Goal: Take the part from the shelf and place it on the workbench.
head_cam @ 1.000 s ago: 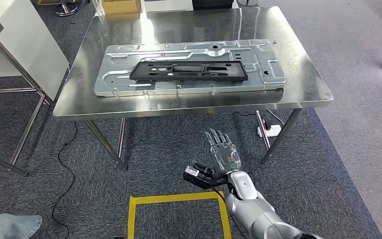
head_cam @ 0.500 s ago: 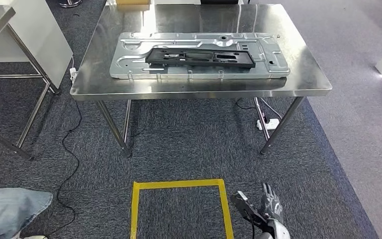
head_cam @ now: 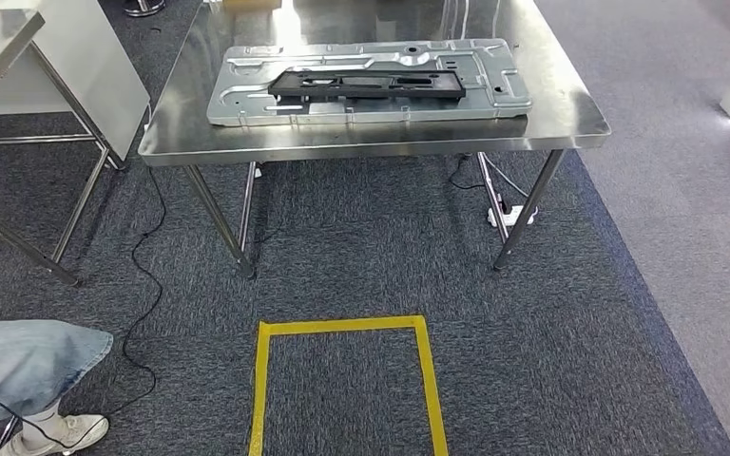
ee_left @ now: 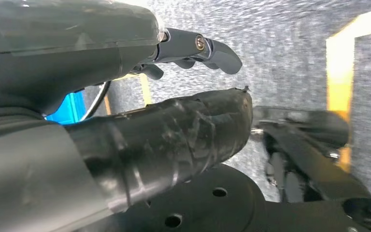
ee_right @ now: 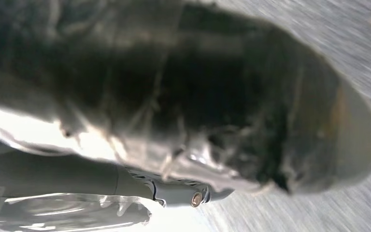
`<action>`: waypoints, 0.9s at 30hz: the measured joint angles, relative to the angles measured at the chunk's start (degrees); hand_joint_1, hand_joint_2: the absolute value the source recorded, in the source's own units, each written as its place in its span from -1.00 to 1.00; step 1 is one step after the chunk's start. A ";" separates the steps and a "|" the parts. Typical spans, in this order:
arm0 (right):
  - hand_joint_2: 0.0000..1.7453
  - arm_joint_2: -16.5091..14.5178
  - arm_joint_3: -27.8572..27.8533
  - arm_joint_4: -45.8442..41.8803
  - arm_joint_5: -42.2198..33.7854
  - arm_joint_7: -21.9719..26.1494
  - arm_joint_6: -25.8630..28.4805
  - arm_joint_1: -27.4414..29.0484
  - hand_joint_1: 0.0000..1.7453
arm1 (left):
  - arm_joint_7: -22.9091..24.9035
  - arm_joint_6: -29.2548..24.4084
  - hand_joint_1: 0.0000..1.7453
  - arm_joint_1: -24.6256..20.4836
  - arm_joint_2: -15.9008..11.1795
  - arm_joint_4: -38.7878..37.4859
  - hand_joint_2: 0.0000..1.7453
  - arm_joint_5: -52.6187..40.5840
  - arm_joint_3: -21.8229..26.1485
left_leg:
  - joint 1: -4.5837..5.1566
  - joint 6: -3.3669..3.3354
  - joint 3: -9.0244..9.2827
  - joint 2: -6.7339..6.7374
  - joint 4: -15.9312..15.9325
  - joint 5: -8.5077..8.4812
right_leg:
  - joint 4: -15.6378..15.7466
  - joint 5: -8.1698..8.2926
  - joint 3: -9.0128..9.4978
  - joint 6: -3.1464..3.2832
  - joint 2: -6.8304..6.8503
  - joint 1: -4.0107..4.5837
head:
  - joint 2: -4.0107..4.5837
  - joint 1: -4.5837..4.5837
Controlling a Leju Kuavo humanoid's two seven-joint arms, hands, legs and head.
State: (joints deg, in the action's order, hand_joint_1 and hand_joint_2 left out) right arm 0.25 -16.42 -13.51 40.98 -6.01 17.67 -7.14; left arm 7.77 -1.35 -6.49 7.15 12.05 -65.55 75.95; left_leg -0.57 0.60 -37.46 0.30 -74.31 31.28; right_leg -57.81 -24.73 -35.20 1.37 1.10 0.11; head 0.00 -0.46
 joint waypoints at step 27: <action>1.00 -2.31 -6.29 1.65 -2.02 -3.98 -2.94 3.19 -1.00 | -1.53 -0.22 -1.00 0.28 -0.22 0.12 1.00 0.76 -1.32 | -0.19 -0.26 -0.75 0.28 3.41 3.41 | -0.07 -4.57 4.90 -0.53 -0.67 -1.40 | 0.00 -0.04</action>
State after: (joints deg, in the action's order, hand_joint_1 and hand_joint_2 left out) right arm -2.05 -22.71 -11.86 38.96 -9.99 14.73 -3.95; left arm 6.24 -1.57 -6.21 6.93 12.17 -64.80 74.63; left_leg -0.76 0.33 -38.21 0.58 -70.91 34.69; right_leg -57.88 -29.30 -30.29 0.85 0.43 -1.28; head 0.00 -0.51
